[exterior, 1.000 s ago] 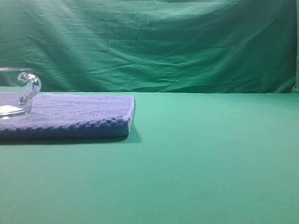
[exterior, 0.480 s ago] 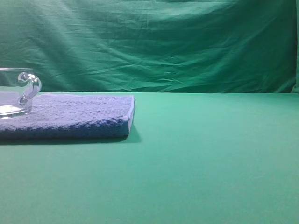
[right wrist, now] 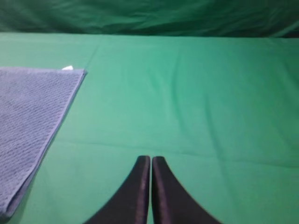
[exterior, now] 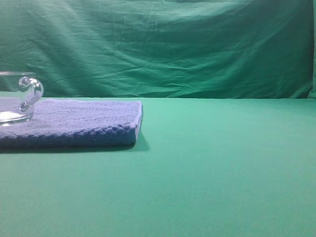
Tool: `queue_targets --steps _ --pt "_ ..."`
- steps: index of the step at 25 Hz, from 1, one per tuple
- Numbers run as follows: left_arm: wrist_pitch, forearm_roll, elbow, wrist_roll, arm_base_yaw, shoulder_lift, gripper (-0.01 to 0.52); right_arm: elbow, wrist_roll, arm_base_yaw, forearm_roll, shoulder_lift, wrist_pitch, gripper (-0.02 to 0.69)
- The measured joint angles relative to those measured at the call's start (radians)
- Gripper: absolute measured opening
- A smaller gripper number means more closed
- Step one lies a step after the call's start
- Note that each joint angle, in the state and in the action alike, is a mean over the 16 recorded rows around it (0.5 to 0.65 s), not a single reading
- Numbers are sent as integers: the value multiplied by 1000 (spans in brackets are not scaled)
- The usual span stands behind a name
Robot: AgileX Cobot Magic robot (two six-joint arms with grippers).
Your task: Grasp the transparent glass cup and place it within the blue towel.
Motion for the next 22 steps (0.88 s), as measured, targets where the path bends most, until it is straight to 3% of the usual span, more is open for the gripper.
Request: queue_targets --steps 9,22 --pt "0 0 0 0 0 0 0 274 -31 -45 -2 -289 -88 0" --pt "0 -1 0 0 0 0 0 392 -38 -47 -37 -501 29 0"
